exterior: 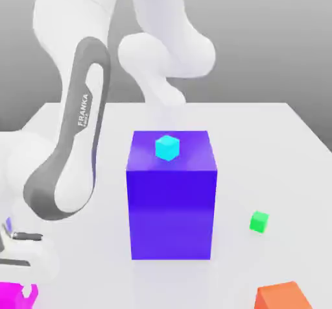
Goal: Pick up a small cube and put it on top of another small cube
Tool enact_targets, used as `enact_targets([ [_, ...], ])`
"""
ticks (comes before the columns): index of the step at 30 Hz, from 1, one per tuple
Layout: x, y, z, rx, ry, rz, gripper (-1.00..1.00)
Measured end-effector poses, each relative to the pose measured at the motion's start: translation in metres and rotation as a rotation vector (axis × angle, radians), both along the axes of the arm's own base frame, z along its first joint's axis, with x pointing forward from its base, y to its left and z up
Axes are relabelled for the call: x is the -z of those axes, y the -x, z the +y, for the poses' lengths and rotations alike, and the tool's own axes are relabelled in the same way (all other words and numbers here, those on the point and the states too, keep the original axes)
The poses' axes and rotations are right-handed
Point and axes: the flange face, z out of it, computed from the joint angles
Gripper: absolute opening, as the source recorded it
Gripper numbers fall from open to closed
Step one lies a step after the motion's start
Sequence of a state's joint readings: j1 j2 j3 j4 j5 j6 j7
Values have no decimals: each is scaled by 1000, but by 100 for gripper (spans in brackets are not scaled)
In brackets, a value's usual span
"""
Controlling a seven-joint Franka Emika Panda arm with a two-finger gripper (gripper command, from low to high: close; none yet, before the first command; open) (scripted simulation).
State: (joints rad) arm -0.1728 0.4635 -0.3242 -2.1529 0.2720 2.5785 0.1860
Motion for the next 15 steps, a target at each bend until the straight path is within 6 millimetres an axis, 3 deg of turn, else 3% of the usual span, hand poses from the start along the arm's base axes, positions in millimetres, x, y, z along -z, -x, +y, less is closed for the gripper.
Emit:
enact_targets([
  [2,-24,-16,21,-41,2,-28,-100],
  [5,-37,-30,96,-98,-25,-46,-100],
  [8,-45,-29,172,-151,-51,-52,-100],
  [12,-57,-9,272,-230,-77,-56,-100],
  [14,-63,11,324,-279,-85,-57,-100],
  [15,-67,25,359,-326,-89,-58,-100],
])
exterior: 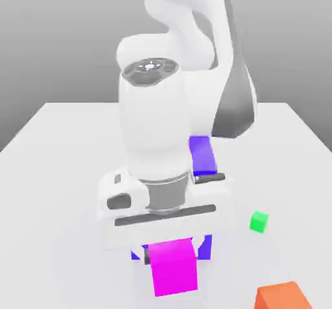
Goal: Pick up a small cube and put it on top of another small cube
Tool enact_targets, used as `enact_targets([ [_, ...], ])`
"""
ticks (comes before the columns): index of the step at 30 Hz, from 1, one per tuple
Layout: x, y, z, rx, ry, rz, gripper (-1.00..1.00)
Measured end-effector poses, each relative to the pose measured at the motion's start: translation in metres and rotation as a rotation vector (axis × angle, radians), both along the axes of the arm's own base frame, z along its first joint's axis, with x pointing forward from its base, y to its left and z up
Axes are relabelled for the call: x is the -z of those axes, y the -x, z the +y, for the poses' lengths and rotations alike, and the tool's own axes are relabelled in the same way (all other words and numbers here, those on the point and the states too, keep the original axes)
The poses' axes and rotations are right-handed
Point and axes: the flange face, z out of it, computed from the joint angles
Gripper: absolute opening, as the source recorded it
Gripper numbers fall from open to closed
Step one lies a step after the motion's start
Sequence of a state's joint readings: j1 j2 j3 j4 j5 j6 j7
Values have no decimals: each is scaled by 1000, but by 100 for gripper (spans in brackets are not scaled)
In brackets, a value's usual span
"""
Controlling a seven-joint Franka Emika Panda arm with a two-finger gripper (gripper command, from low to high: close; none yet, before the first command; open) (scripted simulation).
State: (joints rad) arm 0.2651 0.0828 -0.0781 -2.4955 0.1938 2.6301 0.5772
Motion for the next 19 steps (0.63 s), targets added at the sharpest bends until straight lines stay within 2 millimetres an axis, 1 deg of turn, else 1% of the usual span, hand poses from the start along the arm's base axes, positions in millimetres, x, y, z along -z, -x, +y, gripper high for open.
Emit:
enact_targets([
  [1,-4,20,41,-57,-2,-3,-100],
  [2,-8,45,82,-115,-3,-7,-100],
  [3,-10,78,119,-164,1,-7,-100],
  [4,-11,105,135,-166,12,-3,-100],
  [7,-3,162,146,-150,53,9,-100],
  [8,4,175,141,-135,74,21,-100],
  [10,21,185,136,-118,94,32,-100],
  [15,66,188,134,-112,100,36,-100],
  [16,74,189,134,-111,100,36,100],
  [19,74,189,134,-111,100,36,100],
])
